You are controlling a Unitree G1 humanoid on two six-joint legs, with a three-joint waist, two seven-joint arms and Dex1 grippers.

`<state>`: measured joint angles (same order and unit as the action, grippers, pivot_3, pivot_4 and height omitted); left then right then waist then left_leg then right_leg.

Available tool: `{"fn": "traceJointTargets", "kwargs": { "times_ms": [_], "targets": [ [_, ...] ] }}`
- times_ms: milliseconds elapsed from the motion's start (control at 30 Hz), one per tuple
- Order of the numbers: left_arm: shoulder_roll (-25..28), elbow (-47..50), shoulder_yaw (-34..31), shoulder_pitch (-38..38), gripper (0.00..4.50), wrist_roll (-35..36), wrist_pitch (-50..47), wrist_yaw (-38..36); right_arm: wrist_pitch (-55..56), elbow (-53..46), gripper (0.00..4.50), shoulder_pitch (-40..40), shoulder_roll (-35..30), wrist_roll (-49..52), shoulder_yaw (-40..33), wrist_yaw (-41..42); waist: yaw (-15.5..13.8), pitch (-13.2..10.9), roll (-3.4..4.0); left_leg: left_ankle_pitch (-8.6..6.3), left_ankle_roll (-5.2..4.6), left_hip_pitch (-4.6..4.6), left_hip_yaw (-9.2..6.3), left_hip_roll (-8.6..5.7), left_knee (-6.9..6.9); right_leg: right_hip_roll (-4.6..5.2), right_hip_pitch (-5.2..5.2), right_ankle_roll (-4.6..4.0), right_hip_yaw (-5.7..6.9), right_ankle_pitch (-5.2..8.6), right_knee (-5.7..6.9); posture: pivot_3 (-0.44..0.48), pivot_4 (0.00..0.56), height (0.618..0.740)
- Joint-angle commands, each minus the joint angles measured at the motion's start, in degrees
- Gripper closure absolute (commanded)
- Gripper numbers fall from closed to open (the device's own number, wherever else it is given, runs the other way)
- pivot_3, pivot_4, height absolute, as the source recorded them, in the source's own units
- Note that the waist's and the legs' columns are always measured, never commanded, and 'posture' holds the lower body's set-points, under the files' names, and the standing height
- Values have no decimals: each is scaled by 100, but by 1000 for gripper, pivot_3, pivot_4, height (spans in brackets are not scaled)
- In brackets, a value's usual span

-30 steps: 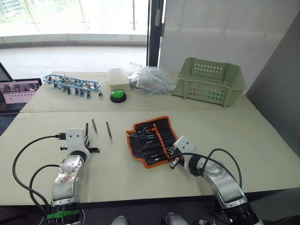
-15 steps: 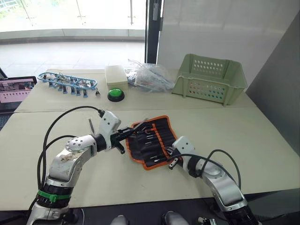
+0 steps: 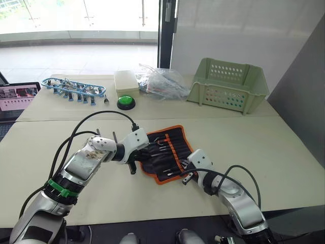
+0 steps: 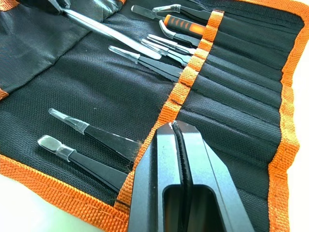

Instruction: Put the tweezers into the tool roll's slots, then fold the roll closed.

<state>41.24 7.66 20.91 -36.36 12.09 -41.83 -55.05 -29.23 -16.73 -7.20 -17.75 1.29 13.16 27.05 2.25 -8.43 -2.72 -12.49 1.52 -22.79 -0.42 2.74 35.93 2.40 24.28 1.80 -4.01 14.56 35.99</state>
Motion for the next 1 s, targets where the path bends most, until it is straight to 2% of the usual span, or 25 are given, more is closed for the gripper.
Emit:
{"fn": "traceJointTargets", "kwargs": {
  "times_ms": [33, 300, 833, 1000],
  "targets": [
    [89, 106, 185, -224, 4453, -258, -13, -151, -335, 231, 4500, 241, -36, -44, 164, -17, -3, 0, 0, 0, 0, 0, 0, 0, 0, 0, 0, 0, 0, 0, 0, 0, 150, 725],
    [-263, -247, 562, -507, 4453, -705, 259, -225, -352, 188, 4500, 287, -29, -28, 167, -91, -18, 0, 0, 0, 0, -1, -1, -1, 11, 0, -2, 2, 0, 1, 10, 0, 150, 725],
    [-871, -749, 806, -748, 4453, -1172, 618, -370, -435, 59, 4500, 368, -35, 2, 160, -154, -132, 1, 1, 0, -1, 1, -4, -2, 46, -2, -11, 2, 0, 0, 35, 0, 150, 725],
    [-1232, -876, 859, -793, 4453, -1229, 726, -406, -466, 14, 4500, 407, -25, 1, 149, -186, -154, 2, 2, -2, -6, -1, -5, -4, 69, -2, -13, 2, -1, 0, 56, 0, 150, 725]
  ]
}}
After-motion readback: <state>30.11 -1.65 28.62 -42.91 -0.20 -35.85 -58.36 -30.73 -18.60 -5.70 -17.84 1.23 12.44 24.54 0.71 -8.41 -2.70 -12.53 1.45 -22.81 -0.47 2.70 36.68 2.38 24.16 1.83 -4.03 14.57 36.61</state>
